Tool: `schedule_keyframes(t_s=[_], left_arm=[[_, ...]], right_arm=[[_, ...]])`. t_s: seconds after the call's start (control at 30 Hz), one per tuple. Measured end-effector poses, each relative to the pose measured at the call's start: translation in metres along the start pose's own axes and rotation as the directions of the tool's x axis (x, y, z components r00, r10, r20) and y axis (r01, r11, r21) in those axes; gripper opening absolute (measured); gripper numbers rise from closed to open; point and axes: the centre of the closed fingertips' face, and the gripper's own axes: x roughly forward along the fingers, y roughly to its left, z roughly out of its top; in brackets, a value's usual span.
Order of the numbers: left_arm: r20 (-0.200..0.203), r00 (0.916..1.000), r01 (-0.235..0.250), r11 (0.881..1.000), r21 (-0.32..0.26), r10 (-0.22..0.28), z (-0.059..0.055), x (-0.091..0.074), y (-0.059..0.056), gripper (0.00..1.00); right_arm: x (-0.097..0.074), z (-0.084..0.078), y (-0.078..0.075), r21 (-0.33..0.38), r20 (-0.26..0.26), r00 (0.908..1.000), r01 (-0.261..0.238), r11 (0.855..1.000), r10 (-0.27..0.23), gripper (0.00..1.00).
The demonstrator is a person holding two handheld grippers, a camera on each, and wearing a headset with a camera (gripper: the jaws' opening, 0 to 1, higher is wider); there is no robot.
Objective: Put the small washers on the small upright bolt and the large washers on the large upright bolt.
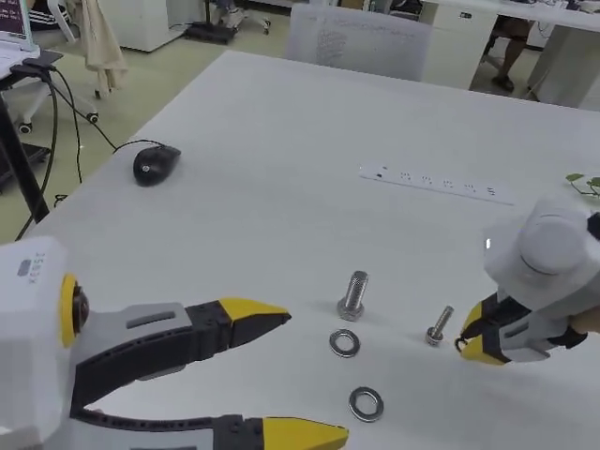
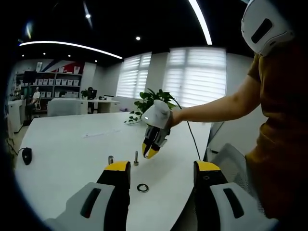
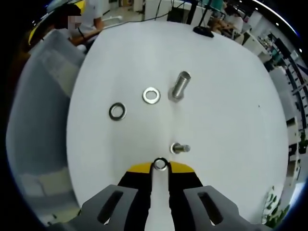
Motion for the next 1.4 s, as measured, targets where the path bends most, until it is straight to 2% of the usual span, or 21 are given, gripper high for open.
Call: schedule_keyframes(t_s=[0.27, 0.4, 0.5, 0.8, 1.4], left_arm=[[0.009, 1.0, 0.0, 1.0, -0.001, 0.0, 0.002, 0.0, 0.0, 0.52], [0.017, 0.9998, -0.004, 1.0, -0.005, 0.004, 0.004, -0.001, 0.0, 0.52], [0.015, 0.9999, -0.004, 1.0, -0.004, 0.004, 0.004, 0.0, 0.0, 0.52], [0.022, 0.9997, -0.01, 1.0, -0.014, 0.011, 0.004, -0.002, 0.001, 0.52], [0.018, 0.9997, -0.019, 0.999, -0.026, 0.02, 0.0, 0.0, 0.003, 0.51]], right_arm=[[-0.015, 0.009, -0.014, -0.009, 0.009, 0.9991, 0.04, 0.999, -0.04, 0.12], [-0.015, 0.012, -0.019, -0.022, -0.008, 0.9987, 0.051, 0.998, -0.051, 0.12], [-0.015, 0.017, -0.021, -0.025, 0.0, 0.9988, 0.049, 0.998, -0.049, 0.12], [-0.011, 0.023, -0.025, -0.038, 0.001, 0.9993, 0.037, 0.999, -0.037, 0.12], [0.005, 0.019, -0.027, -0.059, -0.022, 0.9996, 0.016, 0.998, -0.018, 0.12]])
